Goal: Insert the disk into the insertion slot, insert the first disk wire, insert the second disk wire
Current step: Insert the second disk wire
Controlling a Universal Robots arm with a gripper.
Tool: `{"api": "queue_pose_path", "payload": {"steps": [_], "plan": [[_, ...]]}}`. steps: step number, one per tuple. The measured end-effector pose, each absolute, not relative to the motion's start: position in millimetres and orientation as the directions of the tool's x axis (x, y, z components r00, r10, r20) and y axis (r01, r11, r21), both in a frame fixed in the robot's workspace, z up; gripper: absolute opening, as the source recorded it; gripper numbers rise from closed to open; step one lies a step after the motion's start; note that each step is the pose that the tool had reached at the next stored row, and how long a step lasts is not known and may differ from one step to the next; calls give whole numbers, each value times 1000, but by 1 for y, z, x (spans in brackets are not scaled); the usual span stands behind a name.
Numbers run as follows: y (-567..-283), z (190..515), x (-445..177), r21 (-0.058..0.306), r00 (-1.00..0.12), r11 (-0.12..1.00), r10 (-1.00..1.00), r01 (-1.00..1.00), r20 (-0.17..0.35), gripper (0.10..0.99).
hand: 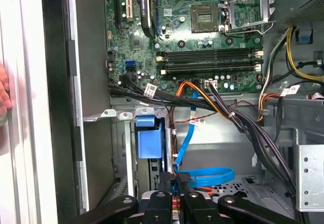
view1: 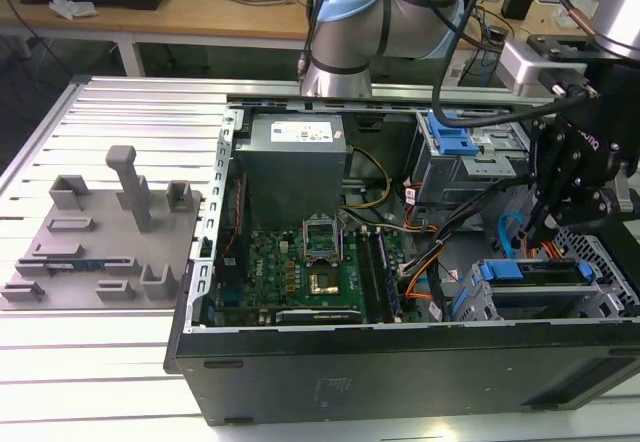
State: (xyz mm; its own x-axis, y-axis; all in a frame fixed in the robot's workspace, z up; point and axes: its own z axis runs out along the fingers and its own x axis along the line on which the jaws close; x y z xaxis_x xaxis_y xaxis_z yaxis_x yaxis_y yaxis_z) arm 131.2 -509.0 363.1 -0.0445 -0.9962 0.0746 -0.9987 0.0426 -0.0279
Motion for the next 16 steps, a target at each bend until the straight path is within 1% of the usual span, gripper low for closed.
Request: {"api": "queue_pose_path", "payload": {"steps": [8, 16], "plan": [[-515, 361, 135, -27, -31, 30, -998, -999, 60, 161], [-517, 358, 138, -27, -25, 24, -998, -999, 58, 161]]}}
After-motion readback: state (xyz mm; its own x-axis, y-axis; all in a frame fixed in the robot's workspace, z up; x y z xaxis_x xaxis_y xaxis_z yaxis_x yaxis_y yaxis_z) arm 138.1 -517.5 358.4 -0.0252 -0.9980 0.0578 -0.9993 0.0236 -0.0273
